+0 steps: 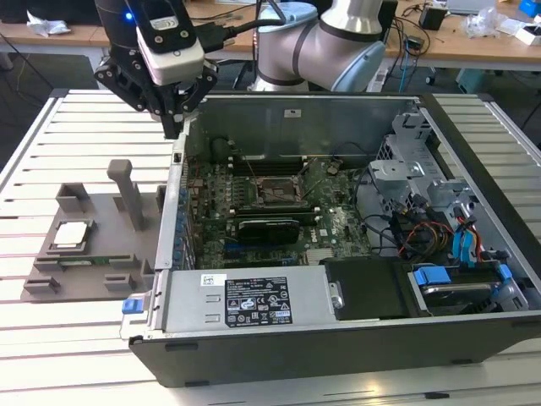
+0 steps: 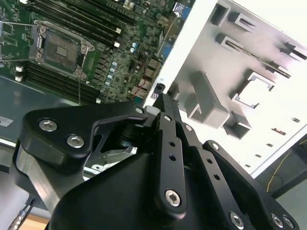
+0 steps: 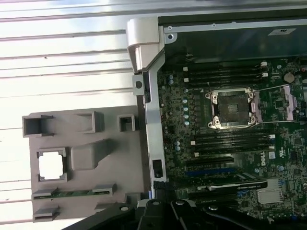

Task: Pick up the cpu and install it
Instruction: 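Reach for the cpu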

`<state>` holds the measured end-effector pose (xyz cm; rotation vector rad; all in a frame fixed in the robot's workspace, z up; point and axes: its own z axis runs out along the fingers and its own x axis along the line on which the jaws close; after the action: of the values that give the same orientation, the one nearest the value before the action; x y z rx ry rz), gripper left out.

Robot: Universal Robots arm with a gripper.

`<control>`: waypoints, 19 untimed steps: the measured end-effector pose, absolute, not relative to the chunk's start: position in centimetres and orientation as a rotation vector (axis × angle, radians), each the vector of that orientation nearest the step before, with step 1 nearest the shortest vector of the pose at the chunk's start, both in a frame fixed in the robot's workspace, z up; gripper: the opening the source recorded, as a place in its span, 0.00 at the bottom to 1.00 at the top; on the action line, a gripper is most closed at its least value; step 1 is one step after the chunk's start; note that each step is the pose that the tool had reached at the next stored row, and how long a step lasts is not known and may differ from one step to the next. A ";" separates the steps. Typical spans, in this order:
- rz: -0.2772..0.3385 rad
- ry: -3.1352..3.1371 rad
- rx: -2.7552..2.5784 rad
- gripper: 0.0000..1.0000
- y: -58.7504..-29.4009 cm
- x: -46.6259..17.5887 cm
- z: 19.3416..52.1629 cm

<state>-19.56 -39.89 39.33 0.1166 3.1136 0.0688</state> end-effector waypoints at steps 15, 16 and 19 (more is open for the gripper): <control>0.069 3.114 0.116 0.11 -39.9 -22.4 39.3; 0.069 3.114 0.117 0.11 -39.9 -22.9 39.3; 0.069 3.114 0.117 0.11 -39.9 -23.6 39.3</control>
<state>-23.64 -39.88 39.32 0.1167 3.1136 0.0689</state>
